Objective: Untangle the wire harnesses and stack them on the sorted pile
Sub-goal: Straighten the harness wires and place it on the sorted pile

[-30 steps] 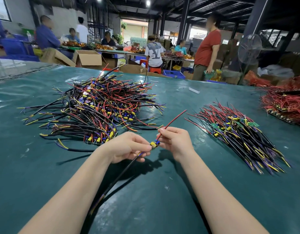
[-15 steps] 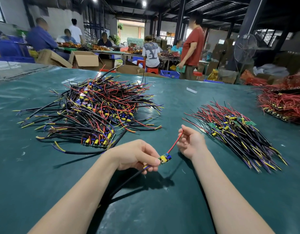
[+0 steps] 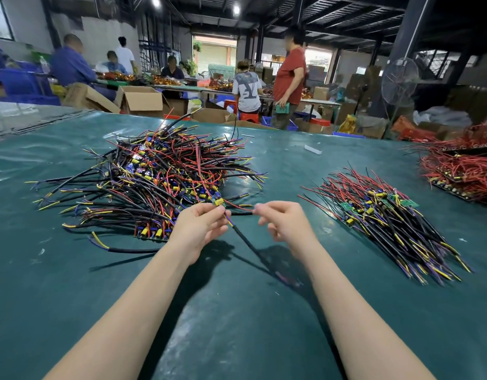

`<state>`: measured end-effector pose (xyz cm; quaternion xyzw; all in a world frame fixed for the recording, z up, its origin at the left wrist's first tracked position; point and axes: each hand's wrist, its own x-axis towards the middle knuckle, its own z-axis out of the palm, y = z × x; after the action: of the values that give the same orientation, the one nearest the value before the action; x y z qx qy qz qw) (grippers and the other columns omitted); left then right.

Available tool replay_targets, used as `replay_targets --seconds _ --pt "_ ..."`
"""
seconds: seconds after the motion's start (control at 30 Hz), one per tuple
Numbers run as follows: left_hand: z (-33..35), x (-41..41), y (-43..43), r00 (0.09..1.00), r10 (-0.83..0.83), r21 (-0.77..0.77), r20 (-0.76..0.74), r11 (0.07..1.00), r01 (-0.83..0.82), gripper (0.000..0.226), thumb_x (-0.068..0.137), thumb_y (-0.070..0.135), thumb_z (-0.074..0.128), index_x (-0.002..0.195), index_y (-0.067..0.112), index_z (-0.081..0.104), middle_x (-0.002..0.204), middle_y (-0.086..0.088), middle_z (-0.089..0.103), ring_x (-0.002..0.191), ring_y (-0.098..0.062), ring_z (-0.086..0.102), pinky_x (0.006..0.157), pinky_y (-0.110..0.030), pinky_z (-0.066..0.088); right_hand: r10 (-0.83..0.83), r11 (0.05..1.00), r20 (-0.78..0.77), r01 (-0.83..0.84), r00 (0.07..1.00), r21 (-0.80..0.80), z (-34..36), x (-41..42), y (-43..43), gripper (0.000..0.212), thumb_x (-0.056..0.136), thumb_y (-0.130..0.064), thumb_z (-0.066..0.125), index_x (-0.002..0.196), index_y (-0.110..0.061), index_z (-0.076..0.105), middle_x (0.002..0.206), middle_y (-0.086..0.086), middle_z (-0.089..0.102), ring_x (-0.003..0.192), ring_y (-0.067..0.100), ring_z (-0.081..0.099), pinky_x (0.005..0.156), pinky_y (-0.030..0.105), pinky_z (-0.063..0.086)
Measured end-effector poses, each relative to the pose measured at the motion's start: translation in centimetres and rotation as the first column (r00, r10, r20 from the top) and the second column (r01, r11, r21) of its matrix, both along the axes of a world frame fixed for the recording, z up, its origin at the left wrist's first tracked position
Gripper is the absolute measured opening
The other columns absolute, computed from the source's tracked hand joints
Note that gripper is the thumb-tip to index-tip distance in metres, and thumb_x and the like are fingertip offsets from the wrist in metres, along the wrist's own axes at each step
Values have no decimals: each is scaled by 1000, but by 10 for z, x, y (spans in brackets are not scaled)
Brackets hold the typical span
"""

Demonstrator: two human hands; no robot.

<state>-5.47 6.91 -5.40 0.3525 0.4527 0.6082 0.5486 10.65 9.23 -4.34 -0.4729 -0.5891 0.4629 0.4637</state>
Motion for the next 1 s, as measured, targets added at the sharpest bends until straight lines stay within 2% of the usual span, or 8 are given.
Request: replay_targets --seconds 0.1,0.17,0.33,0.53,0.63,0.73,0.87,1.0 --pt "3 1 1 997 65 33 47 997 -67 2 89 -1 55 89 -1 53 80 -12 59 59 -10 64 51 -13 53 77 977 311 -133 947 166 5 -12 -8 9 79 -9 69 71 -14 69 44 -14 52 36 -3 43 42 5 29" --pt "3 -3 2 991 100 43 88 994 -104 9 89 -2 54 98 -4 51 82 -12 56 68 -14 60 52 -14 53 -24 949 494 -135 869 284 1 -20 -11 5 76 -10 71 81 -7 72 53 -16 55 49 -6 50 53 5 33" --pt "-1 -1 1 993 92 57 75 994 -96 18 90 1 54 76 9 45 75 -8 57 54 -10 63 50 -16 53 -290 900 671 -44 682 433 -11 -16 -14 14 86 -21 61 96 -12 66 94 7 64 88 24 56 78 31 42" --pt "-3 0 4 975 194 136 107 969 -207 22 91 -1 52 76 12 43 73 -10 56 55 -11 64 58 -19 57 -246 900 746 -140 619 413 -11 -13 -10 13 89 -22 57 96 -13 64 99 5 64 95 26 56 80 33 44" --pt "-2 0 6 987 120 132 107 982 -134 13 91 2 54 101 9 49 88 -13 60 70 -19 63 60 -21 58 -306 883 728 -103 613 458 -7 -4 -4 14 90 -21 56 96 -12 64 98 6 64 94 27 57 80 33 43" --pt "-5 4 6 998 41 65 -43 997 -38 42 90 14 57 128 4 41 114 -17 54 83 -24 63 64 -26 58 -484 837 650 95 586 539 0 19 4 17 91 -21 53 99 -10 64 102 9 64 98 30 57 81 36 43" --pt "-9 7 2 972 16 38 -236 999 -7 30 92 20 55 119 8 49 100 -7 58 74 -17 62 59 -26 57 -716 698 544 416 438 583 16 58 18 18 91 -19 53 98 -6 65 104 14 64 96 34 59 73 35 42" --pt "-13 12 0 937 -89 -19 -337 996 88 4 94 22 51 93 18 53 89 -1 60 69 -14 62 58 -22 53 -729 640 635 584 256 499 24 106 31 18 90 -14 54 101 -4 65 106 20 64 100 39 60 78 38 47"
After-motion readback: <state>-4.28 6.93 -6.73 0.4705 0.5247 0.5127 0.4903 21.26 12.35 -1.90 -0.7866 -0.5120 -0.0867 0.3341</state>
